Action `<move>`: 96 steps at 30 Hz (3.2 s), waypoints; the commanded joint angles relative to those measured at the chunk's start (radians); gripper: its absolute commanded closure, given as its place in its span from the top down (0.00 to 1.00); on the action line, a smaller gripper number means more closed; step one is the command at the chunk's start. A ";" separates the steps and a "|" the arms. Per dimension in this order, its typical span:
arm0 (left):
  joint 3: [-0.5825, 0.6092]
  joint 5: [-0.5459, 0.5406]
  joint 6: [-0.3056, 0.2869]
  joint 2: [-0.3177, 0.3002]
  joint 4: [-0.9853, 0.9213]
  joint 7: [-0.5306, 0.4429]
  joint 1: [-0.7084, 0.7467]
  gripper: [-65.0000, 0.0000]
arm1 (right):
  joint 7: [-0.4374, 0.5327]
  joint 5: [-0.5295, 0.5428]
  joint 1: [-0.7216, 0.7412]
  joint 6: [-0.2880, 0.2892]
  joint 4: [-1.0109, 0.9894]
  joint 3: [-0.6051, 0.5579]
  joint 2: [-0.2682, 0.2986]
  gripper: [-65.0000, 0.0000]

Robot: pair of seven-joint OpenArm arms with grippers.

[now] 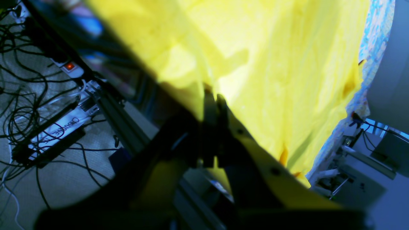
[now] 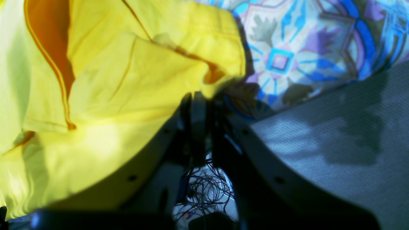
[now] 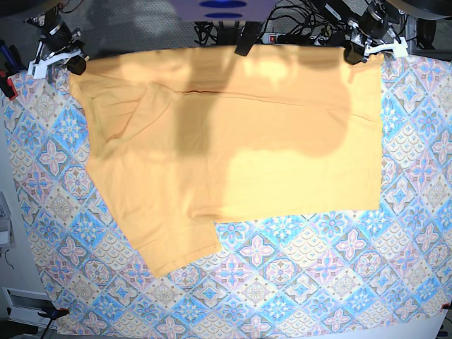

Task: Fold the T-shirt properly

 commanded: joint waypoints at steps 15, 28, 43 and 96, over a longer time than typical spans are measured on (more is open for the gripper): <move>-0.009 -0.013 -0.009 -0.009 0.030 -0.007 0.048 0.21 | 0.024 0.007 -0.012 -0.008 0.002 0.014 0.019 0.28; -0.008 -0.013 -0.010 -0.009 0.068 0.073 0.079 0.31 | 0.023 0.006 -0.011 -0.008 -0.041 0.052 0.008 0.28; -0.005 -0.012 -0.041 0.025 0.110 0.140 0.100 0.30 | 0.018 -0.059 -0.018 -0.008 0.002 0.126 -0.017 0.29; -0.125 0.518 0.014 -0.205 -0.226 0.174 -0.812 0.31 | -0.123 -0.378 0.425 -0.006 0.290 -0.158 -0.015 0.29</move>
